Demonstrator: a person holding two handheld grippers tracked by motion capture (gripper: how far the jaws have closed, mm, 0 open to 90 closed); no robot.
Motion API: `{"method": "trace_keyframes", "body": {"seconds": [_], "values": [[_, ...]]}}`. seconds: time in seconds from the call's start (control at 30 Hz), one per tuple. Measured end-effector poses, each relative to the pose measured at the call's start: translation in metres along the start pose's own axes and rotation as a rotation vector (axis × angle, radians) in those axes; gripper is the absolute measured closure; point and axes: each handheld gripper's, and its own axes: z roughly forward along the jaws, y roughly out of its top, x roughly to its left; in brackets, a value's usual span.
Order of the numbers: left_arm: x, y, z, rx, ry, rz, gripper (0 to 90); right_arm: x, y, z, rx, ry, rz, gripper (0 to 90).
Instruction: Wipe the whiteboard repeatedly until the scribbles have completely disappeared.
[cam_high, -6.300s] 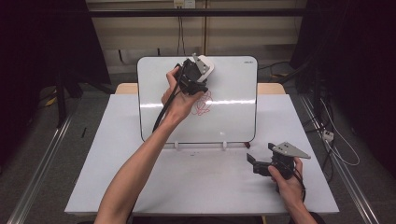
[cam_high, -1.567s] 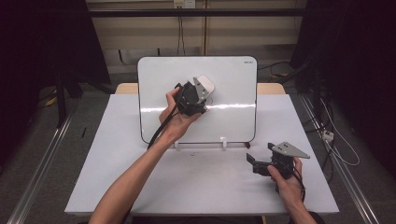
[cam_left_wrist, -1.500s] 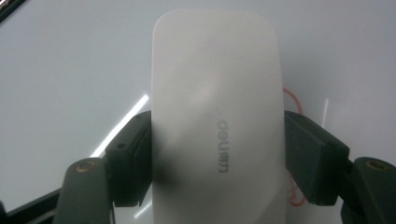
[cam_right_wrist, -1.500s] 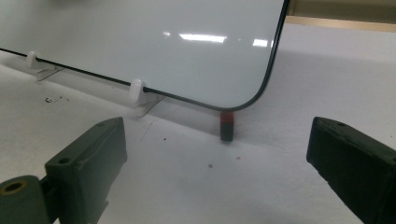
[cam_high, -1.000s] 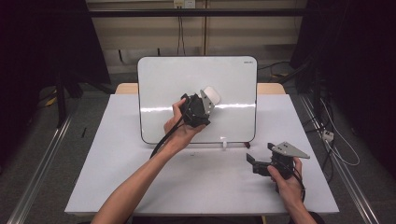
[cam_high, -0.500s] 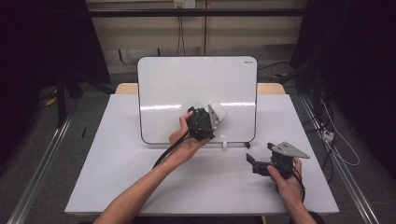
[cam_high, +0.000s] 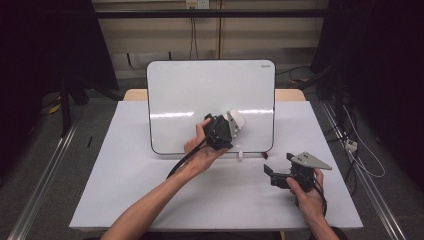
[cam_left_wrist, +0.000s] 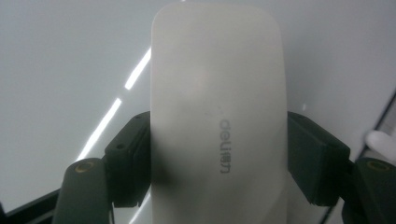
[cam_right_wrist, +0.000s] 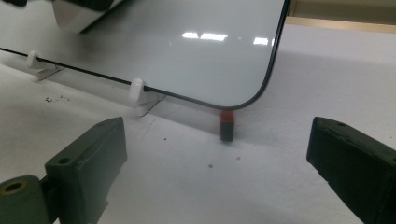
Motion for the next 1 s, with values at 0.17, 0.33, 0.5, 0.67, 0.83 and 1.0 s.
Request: {"method": "trace_keyframes", "body": {"seconds": [0.17,0.33,0.5,0.67,0.83,1.0], "values": [[0.037,0.008,-0.004,-0.007,0.032,-0.061,30.6,0.000,0.000,0.000,0.001,0.002,0.001,4.9],[0.074,0.007,-0.011,-0.016,0.070,-0.138,30.8,0.000,0.000,0.000,0.002,0.003,0.003,4.9],[0.098,-0.005,-0.019,-0.034,0.098,-0.210,30.9,-0.001,0.000,0.000,0.003,0.002,0.005,4.9],[0.090,-0.011,-0.020,-0.037,0.126,-0.202,30.9,0.000,0.000,0.000,0.003,0.000,0.005,4.9],[0.073,-0.019,-0.021,-0.020,0.115,-0.145,30.9,0.000,0.000,0.001,-0.001,-0.002,0.000,4.9],[0.054,-0.025,-0.020,-0.012,0.099,-0.108,30.9,0.000,0.000,0.001,0.001,-0.006,0.000,4.9]]}}
